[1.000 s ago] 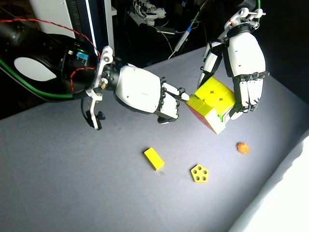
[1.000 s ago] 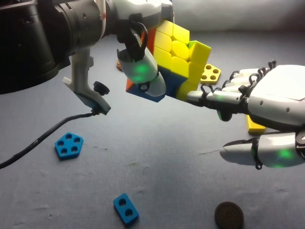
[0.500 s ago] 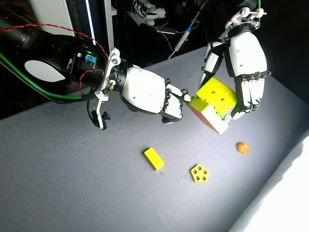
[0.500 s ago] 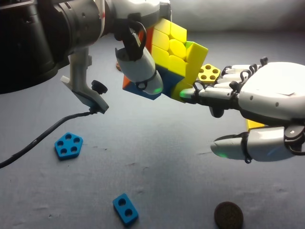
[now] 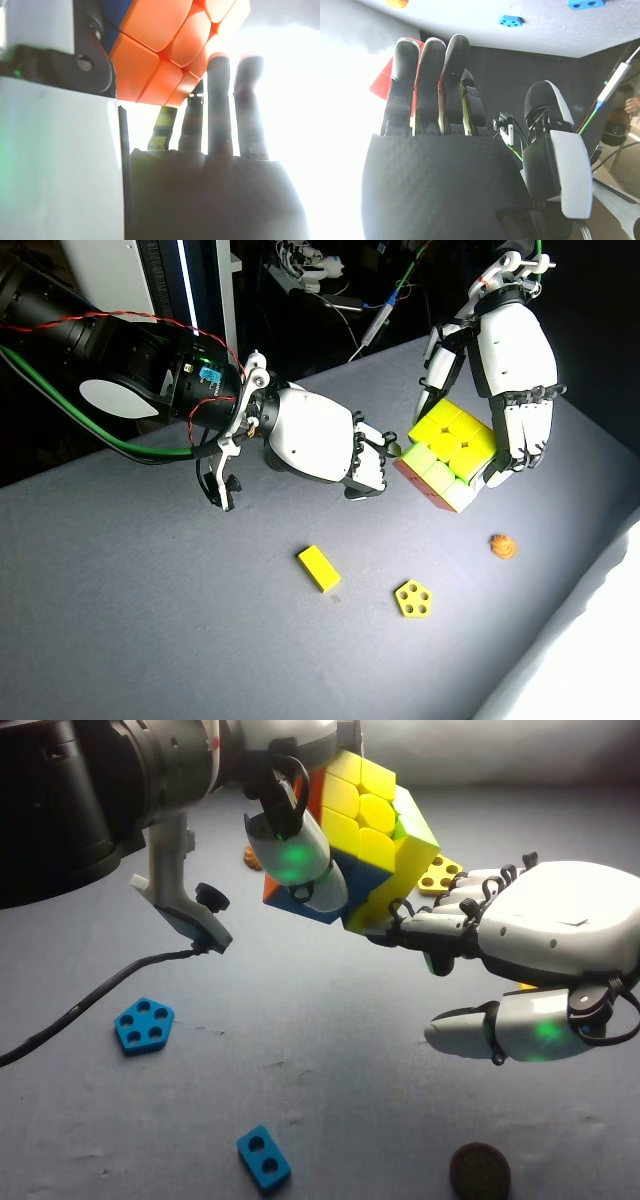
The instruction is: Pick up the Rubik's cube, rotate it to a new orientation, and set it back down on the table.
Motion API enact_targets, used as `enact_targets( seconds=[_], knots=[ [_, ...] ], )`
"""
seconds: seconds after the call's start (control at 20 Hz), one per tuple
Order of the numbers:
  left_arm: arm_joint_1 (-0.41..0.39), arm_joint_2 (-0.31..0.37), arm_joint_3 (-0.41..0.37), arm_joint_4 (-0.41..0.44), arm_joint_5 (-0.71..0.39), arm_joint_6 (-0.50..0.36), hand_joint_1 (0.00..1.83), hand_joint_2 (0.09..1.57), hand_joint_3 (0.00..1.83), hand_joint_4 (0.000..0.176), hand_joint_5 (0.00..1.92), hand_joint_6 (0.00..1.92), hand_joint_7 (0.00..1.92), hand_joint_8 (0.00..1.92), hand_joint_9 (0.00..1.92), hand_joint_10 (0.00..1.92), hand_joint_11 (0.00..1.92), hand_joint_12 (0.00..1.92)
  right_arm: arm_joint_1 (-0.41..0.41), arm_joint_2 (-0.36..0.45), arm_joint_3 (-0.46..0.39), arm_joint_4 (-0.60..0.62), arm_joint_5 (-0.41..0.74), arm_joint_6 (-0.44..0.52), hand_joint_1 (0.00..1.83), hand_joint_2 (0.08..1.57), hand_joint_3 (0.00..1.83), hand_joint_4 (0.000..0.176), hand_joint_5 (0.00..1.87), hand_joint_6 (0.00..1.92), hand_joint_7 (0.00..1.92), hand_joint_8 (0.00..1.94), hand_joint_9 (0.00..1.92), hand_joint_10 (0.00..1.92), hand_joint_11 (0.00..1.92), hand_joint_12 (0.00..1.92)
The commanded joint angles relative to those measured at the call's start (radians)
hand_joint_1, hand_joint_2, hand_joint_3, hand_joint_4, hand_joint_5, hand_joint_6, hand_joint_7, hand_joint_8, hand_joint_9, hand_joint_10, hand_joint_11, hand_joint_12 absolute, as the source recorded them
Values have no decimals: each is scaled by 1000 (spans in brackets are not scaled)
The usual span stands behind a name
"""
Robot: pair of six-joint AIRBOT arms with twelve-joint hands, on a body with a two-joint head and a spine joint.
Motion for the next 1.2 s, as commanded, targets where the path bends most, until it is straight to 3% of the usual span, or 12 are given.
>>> enact_targets(
  seconds=[0.0, 0.25, 0.35, 0.45, 1.0, 1.15],
  knots=[
    [-22, 7, -7, 31, 63, -15, 1004, 1432, 0, 0, 510, 1706, 410, 1921, 321, 1921, 365, 1921, 17, 0, 9, 12, 124, -2, 192, 1287, 0, 0, 72, 10, 352, 1184, 264, 1710, 163, 1921],
    [-22, 7, -7, 29, 62, -15, 1002, 1434, 1, 0, 512, 1707, 403, 1921, 310, 1921, 346, 1921, 30, -22, 31, 71, 123, -15, 201, 1292, 0, 0, 75, 9, 320, 1202, 255, 1732, 169, 1921],
    [-22, 7, -6, 29, 61, -15, 985, 1443, 5, 8, 485, 1747, 402, 1921, 304, 1921, 347, 1921, 30, -29, 36, 88, 124, -24, 205, 1291, 0, 0, 84, 12, 335, 1194, 268, 1722, 165, 1921],
    [-22, 7, -6, 29, 60, -15, 1005, 1432, 0, 0, 508, 1697, 412, 1921, 307, 1921, 348, 1921, 30, -32, 36, 97, 125, -25, 181, 1297, 3, 0, 62, 3, 329, 1190, 255, 1723, 154, 1921],
    [-25, 7, -5, 27, 58, -15, 995, 1439, 2, 0, 503, 1730, 396, 1921, 303, 1921, 344, 1921, 26, -59, 59, 120, 147, -34, 203, 1289, 0, 0, 79, 4, 347, 1169, 264, 1708, 160, 1921],
    [-26, 7, -4, 27, 58, -15, 1027, 1421, 0, 0, 543, 1651, 411, 1921, 308, 1921, 357, 1921, 13, -59, 55, 120, 143, -31, 198, 1298, 2, 0, 64, 0, 321, 1189, 245, 1733, 170, 1921]
  ],
)
